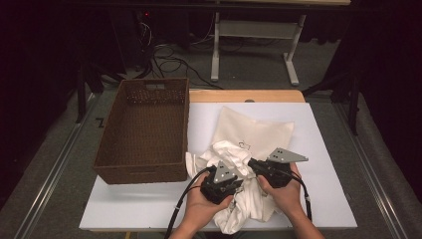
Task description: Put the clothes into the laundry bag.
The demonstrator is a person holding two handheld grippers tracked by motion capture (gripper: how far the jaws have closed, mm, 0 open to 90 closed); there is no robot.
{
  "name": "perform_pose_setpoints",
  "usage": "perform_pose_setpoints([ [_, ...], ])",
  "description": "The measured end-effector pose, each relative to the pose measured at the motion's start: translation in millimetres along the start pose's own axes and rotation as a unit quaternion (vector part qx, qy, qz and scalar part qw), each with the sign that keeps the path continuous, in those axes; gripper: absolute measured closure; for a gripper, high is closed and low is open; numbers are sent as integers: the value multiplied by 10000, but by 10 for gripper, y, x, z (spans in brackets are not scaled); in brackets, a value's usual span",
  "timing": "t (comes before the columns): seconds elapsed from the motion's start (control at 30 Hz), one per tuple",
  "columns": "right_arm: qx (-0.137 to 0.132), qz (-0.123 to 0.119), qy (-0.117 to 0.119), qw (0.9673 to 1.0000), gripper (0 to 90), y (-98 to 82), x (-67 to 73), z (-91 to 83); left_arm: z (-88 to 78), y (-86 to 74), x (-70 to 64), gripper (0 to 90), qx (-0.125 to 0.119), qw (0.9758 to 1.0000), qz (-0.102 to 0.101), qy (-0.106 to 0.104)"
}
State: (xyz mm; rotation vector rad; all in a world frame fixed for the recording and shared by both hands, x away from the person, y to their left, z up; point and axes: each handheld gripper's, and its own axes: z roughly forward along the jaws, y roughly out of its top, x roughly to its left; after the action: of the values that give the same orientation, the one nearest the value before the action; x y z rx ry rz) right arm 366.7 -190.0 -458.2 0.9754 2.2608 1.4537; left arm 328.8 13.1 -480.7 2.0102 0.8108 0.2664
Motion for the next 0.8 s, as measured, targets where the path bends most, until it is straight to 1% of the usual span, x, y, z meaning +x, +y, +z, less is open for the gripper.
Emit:
perform_pose_setpoints([
  [0.03,-4,2,37,10000,889,1,6,3,70,-4,-1,812,110,9999,-42,71],
  [0.07,-47,-33,155,9999,890,4,23,3,117,10,-8,813,185,9997,41,172],
  [0.1,-84,-75,220,9997,890,17,59,-2,141,16,-24,815,196,9993,89,299],
  [0.13,-92,-104,242,9996,890,27,80,-7,176,23,-43,815,215,9984,160,508],
  [0.17,-107,-142,287,9994,890,40,100,-14,200,25,-48,815,211,9976,182,634],
  [0.2,-99,-137,330,9993,891,48,115,-21,237,30,-40,815,141,9970,68,758],
  [0.23,-61,-167,371,9992,891,55,128,-28,264,34,-21,816,87,9968,-56,799],
  [0.27,-28,-172,367,9992,891,52,134,-29,292,42,18,815,9,9964,-222,819],
  [0.3,22,-187,362,9992,892,41,128,-29,308,45,41,814,-54,9958,-351,848],
  [0.33,40,-153,380,9992,892,33,123,-28,327,48,62,813,-125,9947,-490,900],
  [0.37,69,-158,378,9991,892,18,112,-26,339,47,52,810,-150,9944,-539,898],
  [0.4,99,-193,351,9991,892,11,106,-27,333,49,31,806,-151,9941,-356,1011],
  [0.43,91,-249,332,9991,891,7,98,-29,322,41,0,793,-182,9942,-195,1044],
  [0.47,78,-289,289,9991,891,6,92,-37,290,30,-23,764,-229,9945,-103,1013],
  [0.5,66,-275,268,9992,890,7,81,-49,250,22,-31,729,-282,9951,-78,941],
  [0.53,43,-316,242,9992,890,9,66,-56,138,11,-36,689,-365,9963,-98,769],
  [0.57,35,-343,182,9992,890,9,55,-66,72,9,-38,623,-410,9963,-88,755],
  [0.6,30,-345,164,9993,890,9,52,-67,1,5,-39,592,-463,9959,-51,771],
  [0.63,37,-357,150,9992,890,9,46,-68,-125,0,-32,571,-555,9954,30,782],
  [0.7,32,-336,170,9993,889,11,40,-60,-320,-15,-5,536,-712,9938,111,847],
  [0.73,38,-314,152,9994,890,12,43,-55,-403,-22,20,517,-749,9931,104,893],
  [0.77,38,-304,158,9994,889,12,47,-48,-478,-29,47,495,-803,9918,92,987],
  [0.8,30,-310,161,9994,889,13,50,-40,-545,-33,79,452,-873,9901,36,1095],
])
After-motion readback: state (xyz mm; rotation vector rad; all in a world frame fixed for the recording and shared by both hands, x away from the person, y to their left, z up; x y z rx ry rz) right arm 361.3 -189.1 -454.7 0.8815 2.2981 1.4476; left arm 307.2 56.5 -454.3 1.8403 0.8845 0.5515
